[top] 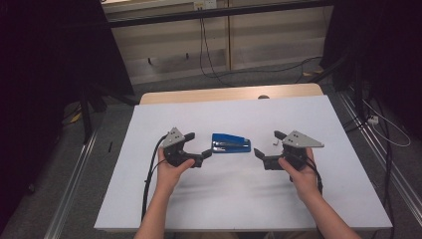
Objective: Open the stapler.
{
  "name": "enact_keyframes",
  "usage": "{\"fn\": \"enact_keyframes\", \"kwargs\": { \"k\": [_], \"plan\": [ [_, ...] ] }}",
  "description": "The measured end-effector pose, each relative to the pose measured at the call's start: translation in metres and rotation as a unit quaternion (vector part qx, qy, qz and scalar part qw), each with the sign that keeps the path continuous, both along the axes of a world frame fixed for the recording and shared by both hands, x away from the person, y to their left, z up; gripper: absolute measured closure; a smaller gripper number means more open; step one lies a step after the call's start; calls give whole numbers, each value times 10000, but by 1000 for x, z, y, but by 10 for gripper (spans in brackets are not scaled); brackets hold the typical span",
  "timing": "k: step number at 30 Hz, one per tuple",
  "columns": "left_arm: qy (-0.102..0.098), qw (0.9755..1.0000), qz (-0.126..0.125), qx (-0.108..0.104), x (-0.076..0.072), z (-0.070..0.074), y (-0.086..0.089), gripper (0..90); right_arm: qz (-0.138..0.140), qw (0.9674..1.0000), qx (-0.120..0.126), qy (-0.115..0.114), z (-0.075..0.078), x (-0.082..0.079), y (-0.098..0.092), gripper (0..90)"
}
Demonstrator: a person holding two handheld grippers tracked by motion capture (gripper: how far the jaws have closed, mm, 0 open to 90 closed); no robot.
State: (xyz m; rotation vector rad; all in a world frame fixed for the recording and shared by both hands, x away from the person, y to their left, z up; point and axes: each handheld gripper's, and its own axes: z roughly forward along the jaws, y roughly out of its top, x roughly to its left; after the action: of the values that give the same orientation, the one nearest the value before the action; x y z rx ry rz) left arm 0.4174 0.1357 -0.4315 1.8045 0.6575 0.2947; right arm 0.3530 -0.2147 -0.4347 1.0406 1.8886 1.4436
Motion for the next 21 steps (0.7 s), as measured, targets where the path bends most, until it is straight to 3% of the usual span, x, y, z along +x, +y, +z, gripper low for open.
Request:
{"fn": "enact_keyframes", "kwargs": {
  "k": [6,12,15,17,21],
  "plan": [
    [82,9999,24,60,11,-4,-4,58,-5,10000,29,7,0,5,2,33],
    [147,9989,-60,446,24,-9,-11,201,5,10000,64,0,1,10,5,33],
    [176,9985,-303,415,30,-15,-15,280,37,10000,37,12,0,11,8,33],
    [241,9974,-349,578,34,-18,-18,337,55,10000,33,9,0,12,9,33],
    [330,9960,-474,677,40,-23,-22,435,75,10000,21,21,0,13,10,33]
  ]
}}
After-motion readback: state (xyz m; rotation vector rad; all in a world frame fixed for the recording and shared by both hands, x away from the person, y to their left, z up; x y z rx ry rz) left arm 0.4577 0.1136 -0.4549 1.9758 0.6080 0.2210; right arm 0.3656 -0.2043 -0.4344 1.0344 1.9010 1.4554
